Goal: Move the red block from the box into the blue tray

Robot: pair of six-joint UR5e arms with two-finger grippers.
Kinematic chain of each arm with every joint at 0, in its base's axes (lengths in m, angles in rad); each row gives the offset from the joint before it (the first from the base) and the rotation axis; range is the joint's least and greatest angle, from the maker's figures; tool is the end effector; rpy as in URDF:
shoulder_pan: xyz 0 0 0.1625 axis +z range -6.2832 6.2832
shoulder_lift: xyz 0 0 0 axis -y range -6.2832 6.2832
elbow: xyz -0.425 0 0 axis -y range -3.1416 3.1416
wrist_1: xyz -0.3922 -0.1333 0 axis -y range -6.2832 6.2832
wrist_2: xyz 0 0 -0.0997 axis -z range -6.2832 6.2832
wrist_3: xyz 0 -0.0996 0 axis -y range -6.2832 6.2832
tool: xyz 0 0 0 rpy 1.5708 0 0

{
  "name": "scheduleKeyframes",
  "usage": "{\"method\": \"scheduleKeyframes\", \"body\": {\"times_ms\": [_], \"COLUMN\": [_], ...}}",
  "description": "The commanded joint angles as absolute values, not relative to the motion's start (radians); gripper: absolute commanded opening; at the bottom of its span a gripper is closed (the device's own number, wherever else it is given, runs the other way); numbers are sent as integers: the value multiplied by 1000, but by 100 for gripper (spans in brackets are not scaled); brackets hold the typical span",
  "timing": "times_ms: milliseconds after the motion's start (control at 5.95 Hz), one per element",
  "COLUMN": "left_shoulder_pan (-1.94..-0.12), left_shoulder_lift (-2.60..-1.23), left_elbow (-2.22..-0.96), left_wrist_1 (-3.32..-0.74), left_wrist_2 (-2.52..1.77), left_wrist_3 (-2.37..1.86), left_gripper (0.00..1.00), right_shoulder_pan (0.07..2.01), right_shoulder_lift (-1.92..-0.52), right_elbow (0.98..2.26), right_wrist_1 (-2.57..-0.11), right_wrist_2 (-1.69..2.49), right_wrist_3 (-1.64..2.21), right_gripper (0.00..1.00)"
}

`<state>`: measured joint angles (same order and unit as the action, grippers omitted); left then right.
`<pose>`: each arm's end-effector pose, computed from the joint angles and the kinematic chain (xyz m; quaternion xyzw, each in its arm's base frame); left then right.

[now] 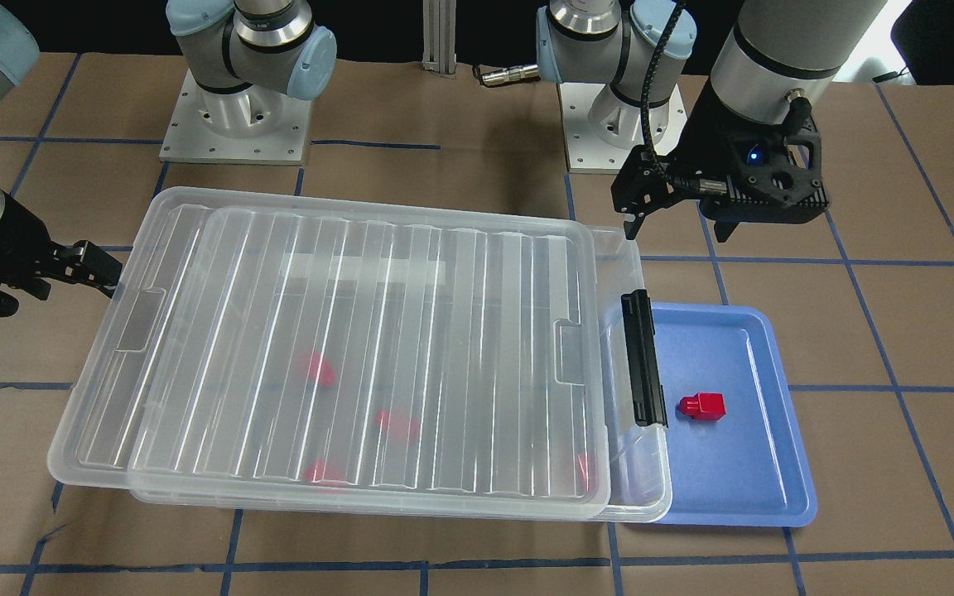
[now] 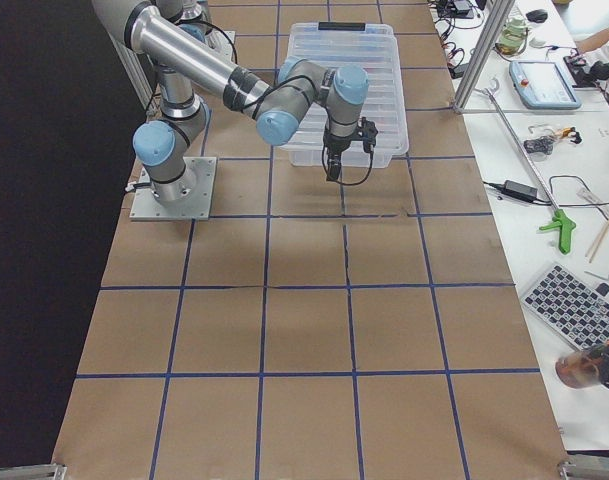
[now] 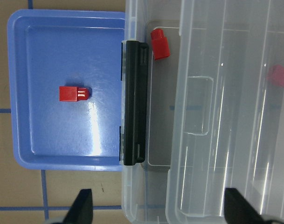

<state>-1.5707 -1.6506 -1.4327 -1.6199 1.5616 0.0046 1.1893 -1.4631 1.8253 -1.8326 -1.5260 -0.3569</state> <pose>-0.1342 -0.5260 0.5103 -0.0023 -1.0000 0.0046 0.0046 -0.0589 -0.5169 0.3371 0.0134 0.9984 0.0387 0.0390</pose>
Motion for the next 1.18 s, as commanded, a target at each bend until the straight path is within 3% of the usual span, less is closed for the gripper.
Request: {"method": "scheduleKeyframes", "body": {"times_ms": [0,1008], "left_shoulder_pan": [-1569,-1568], "left_shoulder_lift": [-1652,-1654], "left_elbow": [-1433,-1433], "left_wrist_1": [-1618,-1618], "left_wrist_2": [1560,1560], "left_wrist_3": [6,6], "left_gripper": [98,98], "right_shoulder_pan": [1203,1226], "right_shoulder_lift": [-1466,-1470], "right_elbow": [1825,1832], "right_wrist_1": [-1830,-1832], "right_wrist_2": [-1494,-1460], "right_wrist_3": [-345,-339], "right_gripper": [100,100]}}
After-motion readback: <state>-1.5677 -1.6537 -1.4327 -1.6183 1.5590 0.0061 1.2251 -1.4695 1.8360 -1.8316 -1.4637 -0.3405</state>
